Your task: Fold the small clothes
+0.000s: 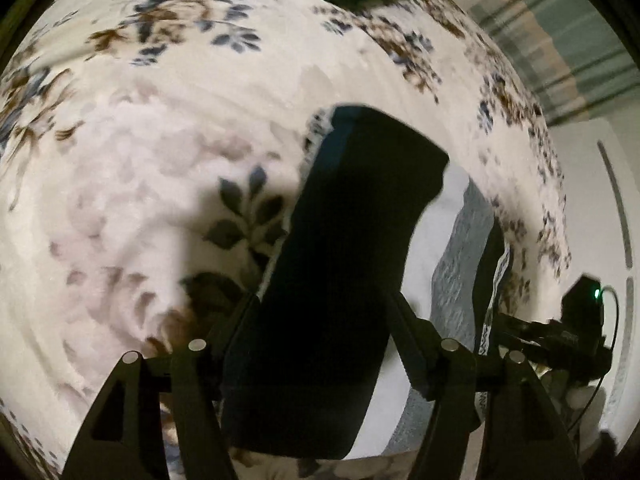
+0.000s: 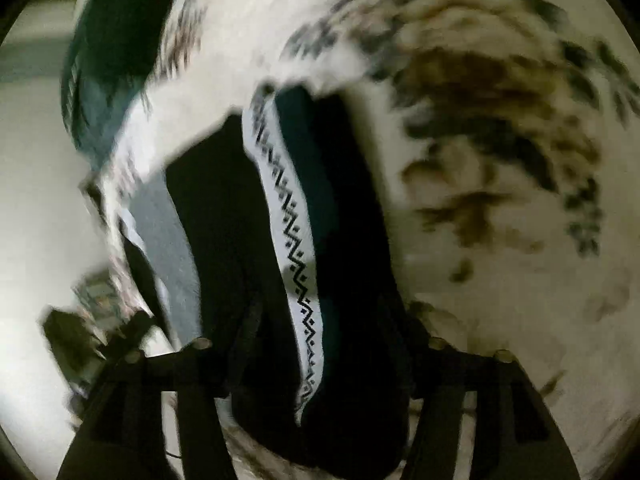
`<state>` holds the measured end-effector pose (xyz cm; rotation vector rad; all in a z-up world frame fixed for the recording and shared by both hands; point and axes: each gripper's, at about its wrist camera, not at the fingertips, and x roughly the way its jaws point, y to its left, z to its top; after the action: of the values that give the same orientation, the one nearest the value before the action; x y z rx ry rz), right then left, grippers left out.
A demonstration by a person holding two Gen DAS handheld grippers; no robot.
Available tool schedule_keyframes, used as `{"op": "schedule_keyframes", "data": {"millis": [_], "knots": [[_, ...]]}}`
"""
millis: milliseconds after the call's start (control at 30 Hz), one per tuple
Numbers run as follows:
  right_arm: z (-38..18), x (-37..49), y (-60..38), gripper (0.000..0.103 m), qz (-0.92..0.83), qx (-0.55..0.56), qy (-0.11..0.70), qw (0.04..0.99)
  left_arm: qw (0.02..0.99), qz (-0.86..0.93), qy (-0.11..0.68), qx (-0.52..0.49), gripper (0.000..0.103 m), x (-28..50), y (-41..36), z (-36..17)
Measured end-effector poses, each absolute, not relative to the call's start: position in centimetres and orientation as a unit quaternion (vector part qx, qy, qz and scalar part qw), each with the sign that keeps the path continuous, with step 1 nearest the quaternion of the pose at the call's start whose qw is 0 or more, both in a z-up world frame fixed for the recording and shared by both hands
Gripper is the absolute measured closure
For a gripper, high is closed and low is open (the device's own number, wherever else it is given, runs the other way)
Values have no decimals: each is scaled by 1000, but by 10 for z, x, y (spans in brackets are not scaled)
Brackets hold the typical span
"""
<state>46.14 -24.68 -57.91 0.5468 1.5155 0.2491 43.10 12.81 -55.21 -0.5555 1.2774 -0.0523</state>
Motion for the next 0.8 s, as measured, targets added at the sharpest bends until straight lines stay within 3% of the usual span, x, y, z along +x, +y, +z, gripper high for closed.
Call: {"op": "schedule_keyframes", "data": {"millis": [33,167,267,333,367,400,467,567,600,633,667,800], "knots": [[-575,462,-243,93,99,212,676,699,766,-27,591,-251,40,431,125,-553],[-545,456,-264,93,48,214,633,742,766,-33,590,-254,40,435,124,-551],[-556,461,-261,90,60,197,666,717,766,-29,585,-265,40,448,127,-547],[-555,470,-258,85,68,192,669,715,768,-26,580,-272,40,463,130,-545],[-552,475,-261,75,69,198,663,719,769,-26,577,-275,40,468,131,-544],[-548,484,-268,53,70,220,648,726,771,-26,572,-279,40,479,133,-544],[-549,499,-280,37,67,258,627,731,771,-33,567,-287,40,494,135,-548],[-573,532,-287,37,70,291,644,704,754,-45,579,-307,40,521,139,-569],[-586,542,-288,40,81,313,656,682,752,-46,578,-314,42,525,140,-573],[-591,547,-286,51,98,322,655,677,753,-48,572,-322,62,527,142,-574],[-590,548,-284,91,112,320,646,684,755,-49,566,-328,75,528,144,-574],[-550,553,-273,95,113,272,598,745,757,-57,547,-351,79,525,154,-568]]}}
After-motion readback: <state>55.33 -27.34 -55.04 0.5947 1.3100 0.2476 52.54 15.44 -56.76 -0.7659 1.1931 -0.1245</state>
